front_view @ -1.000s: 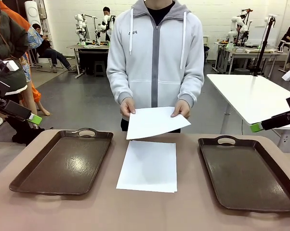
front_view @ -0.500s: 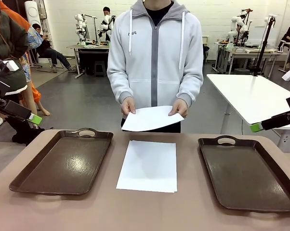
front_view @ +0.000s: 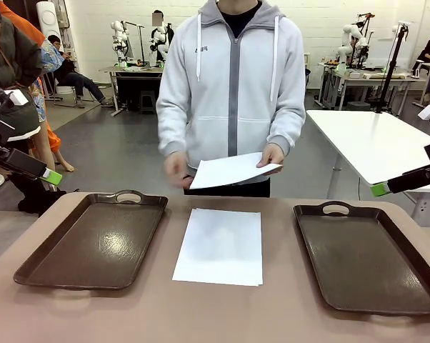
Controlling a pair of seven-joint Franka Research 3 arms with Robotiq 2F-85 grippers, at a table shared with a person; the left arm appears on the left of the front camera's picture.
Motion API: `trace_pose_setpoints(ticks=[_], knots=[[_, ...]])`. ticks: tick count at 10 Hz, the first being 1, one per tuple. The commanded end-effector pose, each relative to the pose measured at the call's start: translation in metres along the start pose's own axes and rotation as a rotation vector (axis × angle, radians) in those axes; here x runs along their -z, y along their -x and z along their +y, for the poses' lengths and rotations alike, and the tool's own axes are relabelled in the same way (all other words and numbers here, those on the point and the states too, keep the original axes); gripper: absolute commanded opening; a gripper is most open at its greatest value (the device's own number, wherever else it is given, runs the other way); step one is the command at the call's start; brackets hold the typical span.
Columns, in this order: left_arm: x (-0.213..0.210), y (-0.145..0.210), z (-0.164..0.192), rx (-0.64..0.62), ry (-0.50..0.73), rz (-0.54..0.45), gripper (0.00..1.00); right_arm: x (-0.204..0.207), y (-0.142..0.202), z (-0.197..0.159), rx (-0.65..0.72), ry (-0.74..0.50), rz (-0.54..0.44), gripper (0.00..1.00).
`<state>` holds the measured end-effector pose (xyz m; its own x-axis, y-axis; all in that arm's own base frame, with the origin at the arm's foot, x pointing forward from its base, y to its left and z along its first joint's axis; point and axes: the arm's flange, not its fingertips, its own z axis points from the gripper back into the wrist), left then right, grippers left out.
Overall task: Sort the A4 documents.
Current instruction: Receive the A4 Paper.
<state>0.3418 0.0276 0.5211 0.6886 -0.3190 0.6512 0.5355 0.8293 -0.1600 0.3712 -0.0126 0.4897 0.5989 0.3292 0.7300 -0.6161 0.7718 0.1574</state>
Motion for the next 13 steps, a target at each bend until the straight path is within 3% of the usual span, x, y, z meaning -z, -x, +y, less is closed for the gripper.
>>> trace_pose_setpoints(ticks=[1, 13], knots=[[0.0002, 0.0008, 0.0014, 0.002, 0.005, -0.001, 1.0, 0.0003, 0.0006, -0.0003, 0.005, -0.015, -0.01, 1.0], [0.0002, 0.0008, 0.0014, 0.002, 0.005, -0.001, 1.0, 0.0003, 0.0006, -0.0003, 0.005, -0.015, -0.01, 1.0]])
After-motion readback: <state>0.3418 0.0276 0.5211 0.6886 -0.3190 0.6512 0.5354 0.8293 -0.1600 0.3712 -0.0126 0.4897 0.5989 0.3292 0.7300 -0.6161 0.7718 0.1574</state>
